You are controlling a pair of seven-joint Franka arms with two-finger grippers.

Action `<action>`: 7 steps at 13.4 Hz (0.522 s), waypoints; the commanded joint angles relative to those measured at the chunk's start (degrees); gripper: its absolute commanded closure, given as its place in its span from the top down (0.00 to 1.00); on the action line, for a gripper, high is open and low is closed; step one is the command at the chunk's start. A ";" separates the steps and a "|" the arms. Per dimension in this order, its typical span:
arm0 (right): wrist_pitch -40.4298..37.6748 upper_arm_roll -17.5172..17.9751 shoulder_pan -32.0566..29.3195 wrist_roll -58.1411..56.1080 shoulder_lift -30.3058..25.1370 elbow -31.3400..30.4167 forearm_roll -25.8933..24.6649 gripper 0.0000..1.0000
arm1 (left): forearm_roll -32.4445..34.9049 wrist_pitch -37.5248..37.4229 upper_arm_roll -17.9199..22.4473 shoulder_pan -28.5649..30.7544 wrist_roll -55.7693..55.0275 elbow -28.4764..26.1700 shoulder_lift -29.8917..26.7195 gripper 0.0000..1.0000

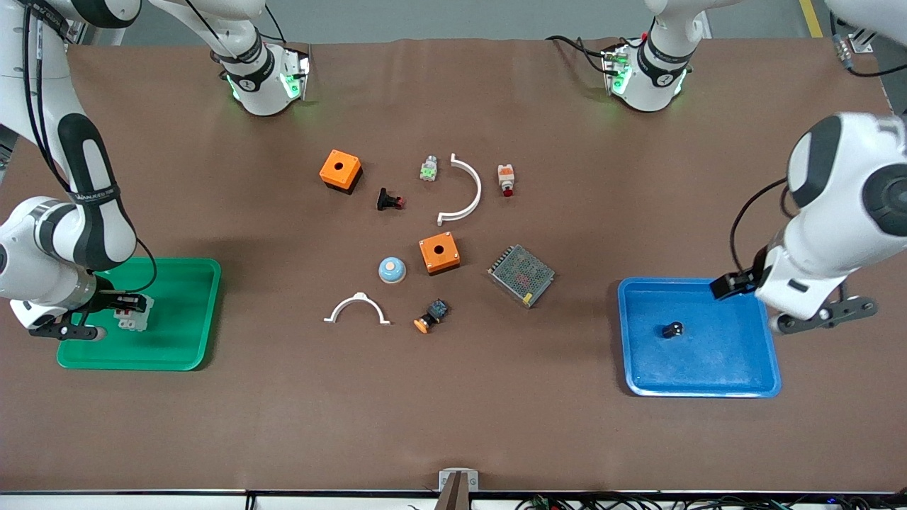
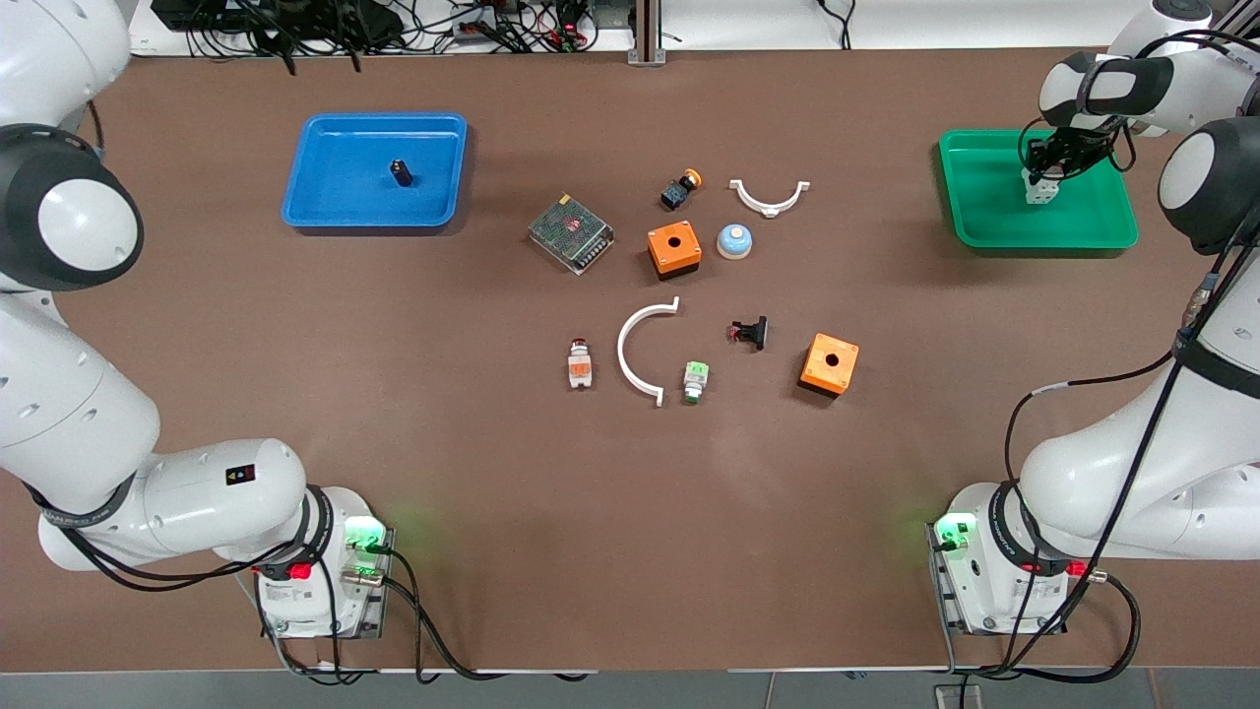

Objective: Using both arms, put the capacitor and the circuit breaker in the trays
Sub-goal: 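Release the capacitor in the blue tray while the right gripper lowers the breaker, then release the breaker in the green tray and raise the right gripper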

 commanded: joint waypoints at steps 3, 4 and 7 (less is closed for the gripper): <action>-1.10 1.45 -2.02 -3.30 0.59 1.20 2.87 0.15 | -3.09 -11.12 -1.21 0.50 5.45 3.50 -6.37 1.00; -1.10 1.45 -2.11 -3.30 0.59 1.28 2.87 0.53 | -3.63 -13.75 -1.04 0.85 6.15 3.58 -7.26 1.00; -1.27 1.37 -2.02 -3.21 0.67 1.63 2.87 1.00 | -7.04 -16.68 -0.86 3.83 12.81 4.37 -11.03 1.00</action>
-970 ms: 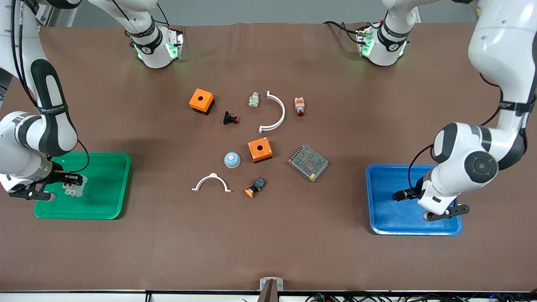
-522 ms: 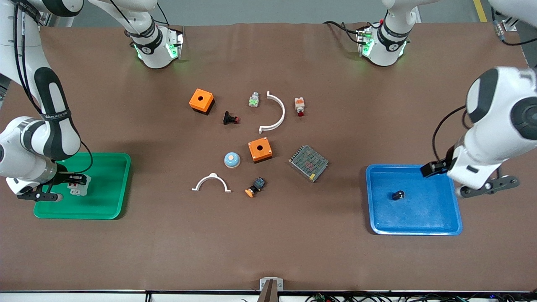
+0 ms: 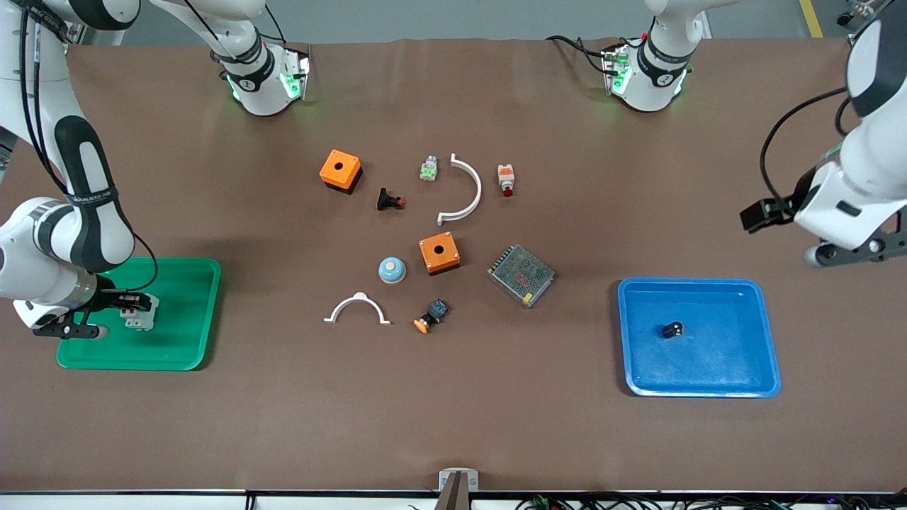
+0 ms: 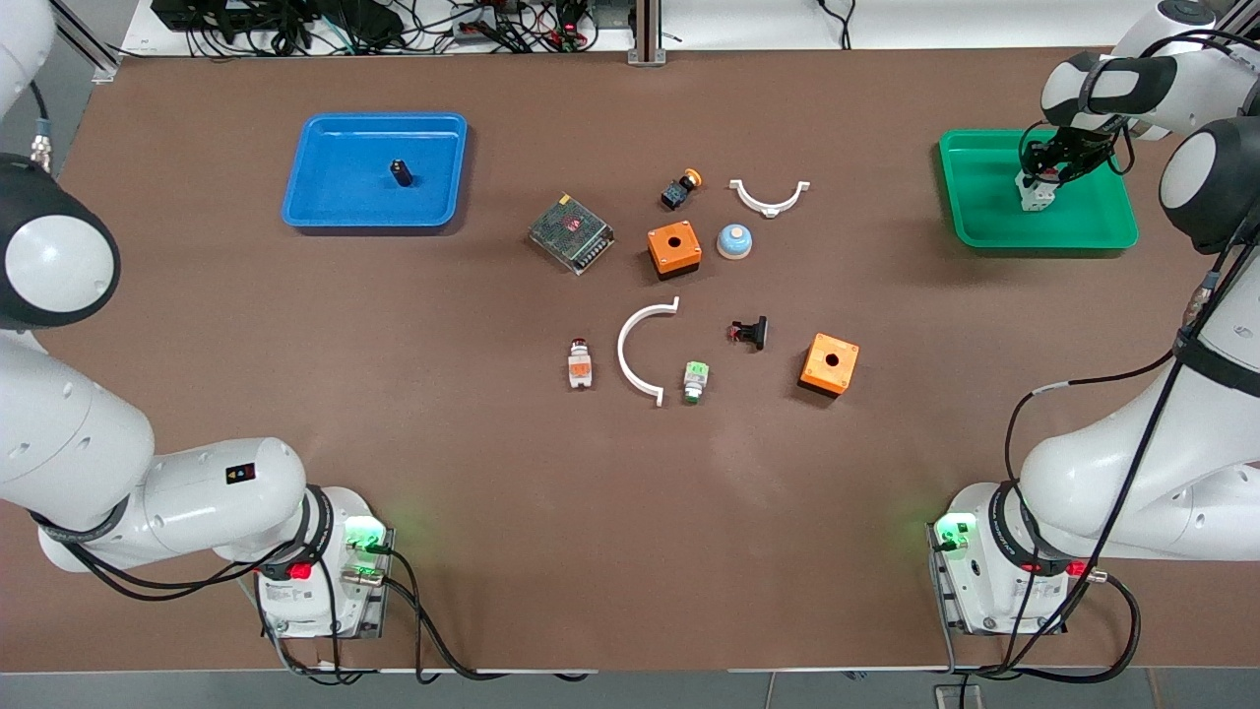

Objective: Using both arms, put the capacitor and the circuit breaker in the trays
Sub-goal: 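Release the breaker in the green tray and raise the right gripper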

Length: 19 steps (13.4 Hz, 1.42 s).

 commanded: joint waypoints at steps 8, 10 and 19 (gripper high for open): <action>-17.63 1.12 6.92 8.95 -6.59 6.71 0.75 1.00 | -7.19 -3.63 23.92 -15.73 17.15 -1.91 -10.86 1.00; -22.20 1.03 9.65 10.11 -10.37 6.89 0.31 1.00 | -7.10 -3.63 26.32 -17.87 17.14 -1.91 -11.22 1.00; -40.22 1.12 13.44 14.08 -28.48 8.46 -0.83 1.00 | -8.33 -3.55 26.06 -17.70 16.70 -2.00 -11.31 1.00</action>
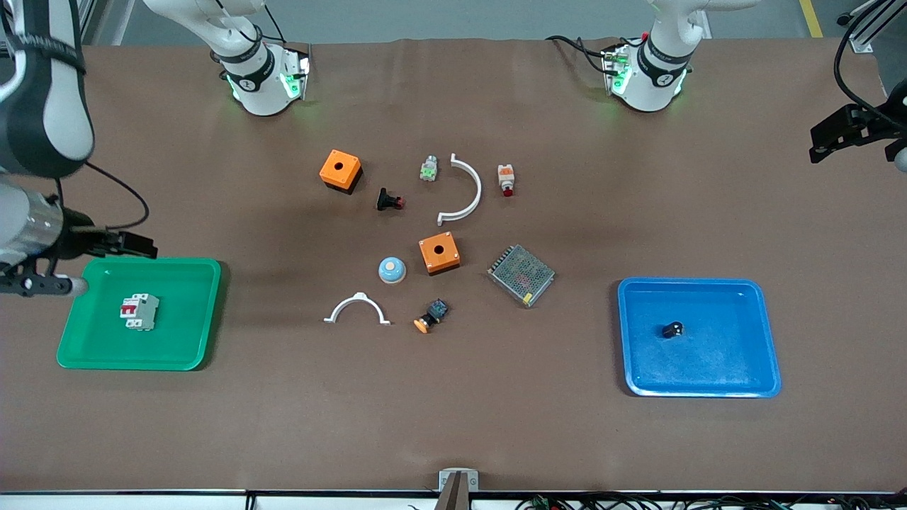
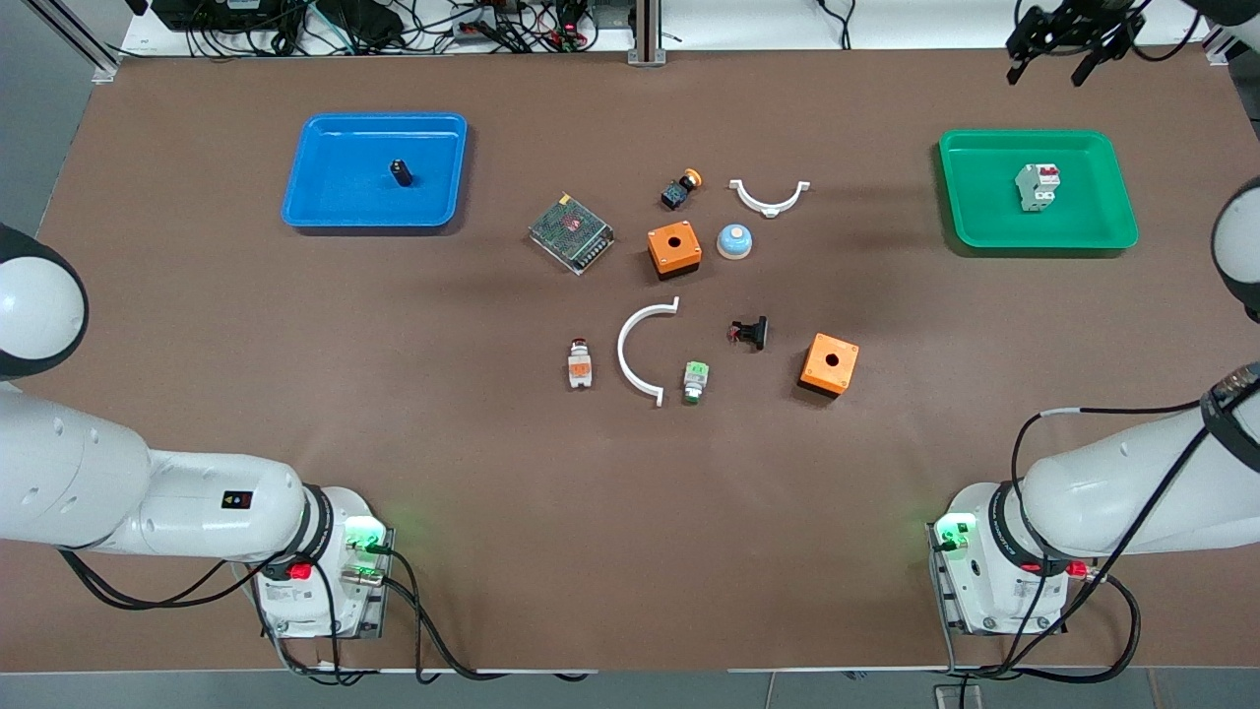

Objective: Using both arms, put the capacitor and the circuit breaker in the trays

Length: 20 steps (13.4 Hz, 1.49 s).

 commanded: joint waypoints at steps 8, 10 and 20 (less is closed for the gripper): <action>-10.36 -0.72 -0.74 -0.88 -1.58 10.93 -1.58 1.00 | -0.91 -0.38 0.45 -0.27 0.43 -1.25 -1.41 1.00; -10.36 -0.72 -0.92 -0.71 -1.58 10.93 -1.23 1.00 | -1.17 0.05 0.45 -0.09 0.43 -3.08 -2.63 1.00; -13.68 -0.72 -1.01 -1.15 -2.28 12.86 -0.61 1.00 | -3.99 2.78 -2.18 0.52 -4.92 -9.94 -7.29 1.00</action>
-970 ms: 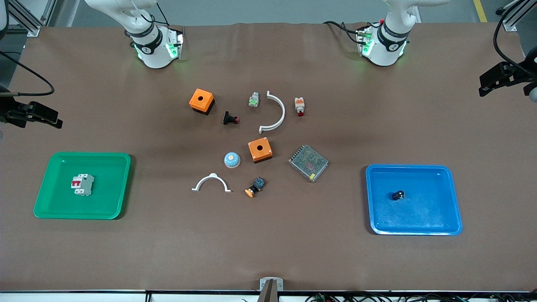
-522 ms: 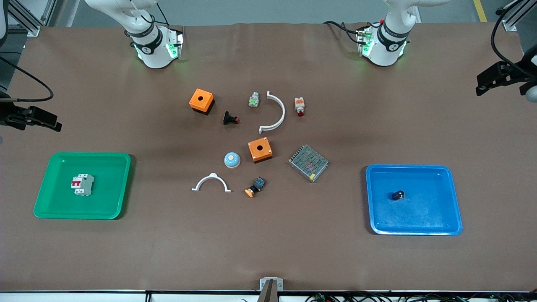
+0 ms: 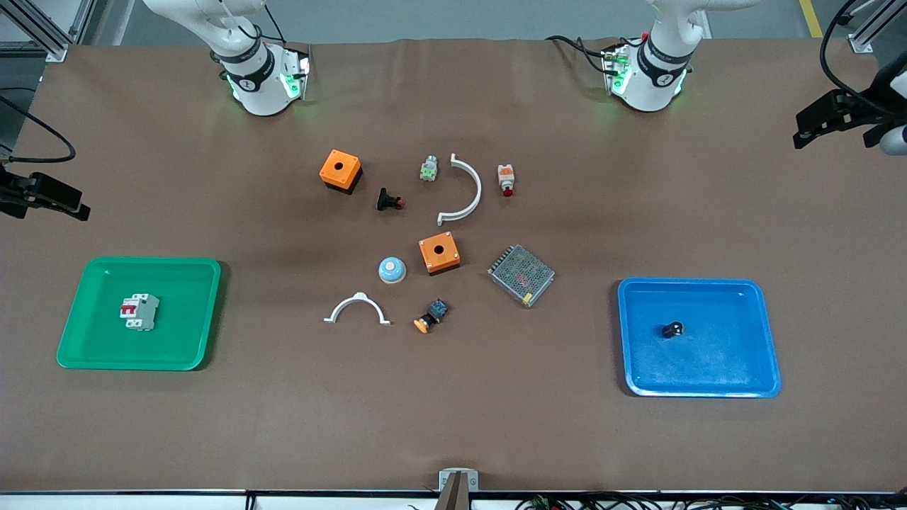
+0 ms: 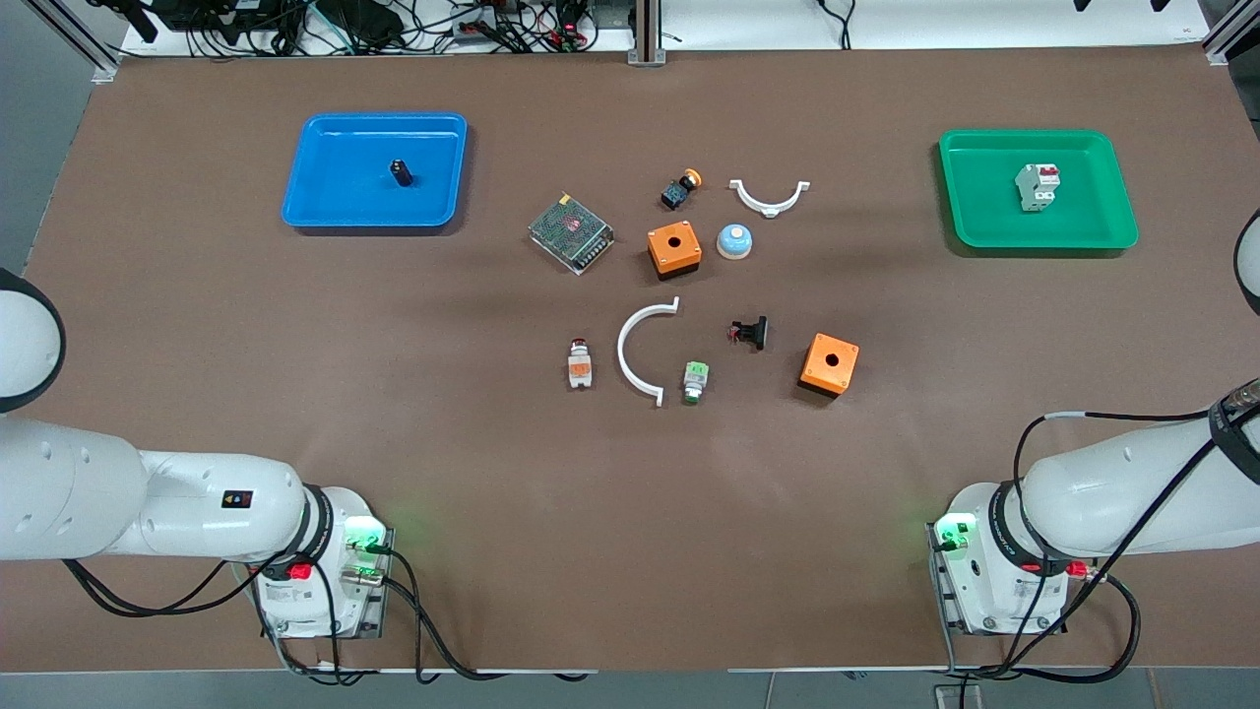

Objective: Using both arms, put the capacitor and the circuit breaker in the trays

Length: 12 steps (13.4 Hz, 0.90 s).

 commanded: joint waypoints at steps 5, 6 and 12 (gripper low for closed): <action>-2.40 0.43 -0.87 -1.02 -6.51 -4.65 -0.32 1.00 | -0.91 2.08 -1.75 0.33 -1.36 -3.56 -2.60 1.00; -1.87 0.43 -0.96 -1.02 -8.00 -6.85 -0.32 1.00 | -0.83 2.08 -1.75 0.33 -1.18 -3.38 -2.43 1.00; -1.69 0.69 -0.60 -0.93 -9.25 -7.84 -0.32 1.00 | -0.91 1.99 -1.84 -0.38 -1.89 -1.62 -1.11 1.00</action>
